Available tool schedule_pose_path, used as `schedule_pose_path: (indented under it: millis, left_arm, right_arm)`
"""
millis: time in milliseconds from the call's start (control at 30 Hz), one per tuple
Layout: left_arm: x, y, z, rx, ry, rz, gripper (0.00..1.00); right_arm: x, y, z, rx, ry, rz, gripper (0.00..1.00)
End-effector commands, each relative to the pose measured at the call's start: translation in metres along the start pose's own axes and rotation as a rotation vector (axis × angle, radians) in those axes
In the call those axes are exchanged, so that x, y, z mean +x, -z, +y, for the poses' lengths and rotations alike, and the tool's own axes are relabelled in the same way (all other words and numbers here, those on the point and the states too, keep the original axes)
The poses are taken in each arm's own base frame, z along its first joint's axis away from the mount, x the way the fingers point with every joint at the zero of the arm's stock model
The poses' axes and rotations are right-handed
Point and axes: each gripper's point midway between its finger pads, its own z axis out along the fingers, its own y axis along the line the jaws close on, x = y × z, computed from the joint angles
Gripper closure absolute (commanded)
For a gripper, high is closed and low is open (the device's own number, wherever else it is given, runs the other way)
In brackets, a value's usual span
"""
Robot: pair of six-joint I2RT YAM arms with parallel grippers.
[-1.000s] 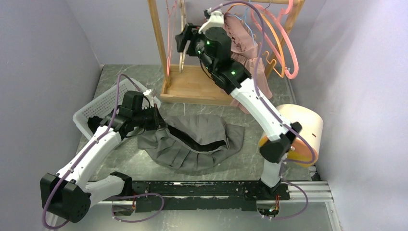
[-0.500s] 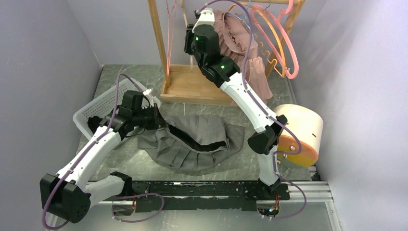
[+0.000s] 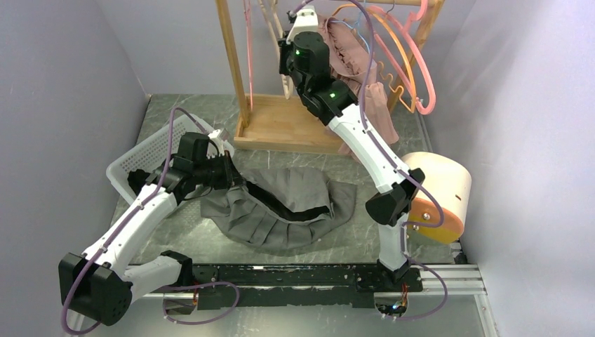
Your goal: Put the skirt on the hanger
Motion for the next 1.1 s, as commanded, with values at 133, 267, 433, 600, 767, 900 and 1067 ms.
schedule_pose_path:
  millis: [133, 267, 433, 600, 767, 900, 1067]
  left_arm:
    - [-0.009, -0.006, 0.011, -0.042, 0.010, -0.054, 0.81]
    - [-0.011, -0.008, 0.014, -0.055, 0.017, -0.054, 0.78]
    - [-0.013, -0.012, 0.013, -0.053, 0.019, -0.051, 0.75]
    - [-0.015, -0.014, 0.017, -0.074, 0.020, -0.049, 0.73]
    - [-0.023, -0.011, 0.014, -0.078, 0.017, -0.073, 0.65]
    - [-0.026, -0.010, 0.016, -0.097, 0.016, -0.084, 0.58]
    - [-0.031, -0.006, 0.025, -0.155, 0.016, -0.102, 0.51]
  right_arm:
    - [-0.073, 0.040, -0.017, -0.039, -0.006, -0.206, 1.00]
    - [-0.065, 0.055, -0.019, -0.077, 0.009, -0.191, 1.00]
    - [-0.059, 0.077, -0.026, -0.119, 0.019, -0.193, 1.00]
    - [-0.071, 0.083, -0.038, -0.129, 0.007, -0.208, 1.00]
    - [-0.061, 0.094, -0.039, -0.158, 0.046, -0.180, 1.00]
    - [-0.029, 0.127, -0.037, -0.252, 0.085, -0.119, 1.00]
    - [0.010, 0.183, -0.057, -0.255, 0.011, -0.045, 1.00]
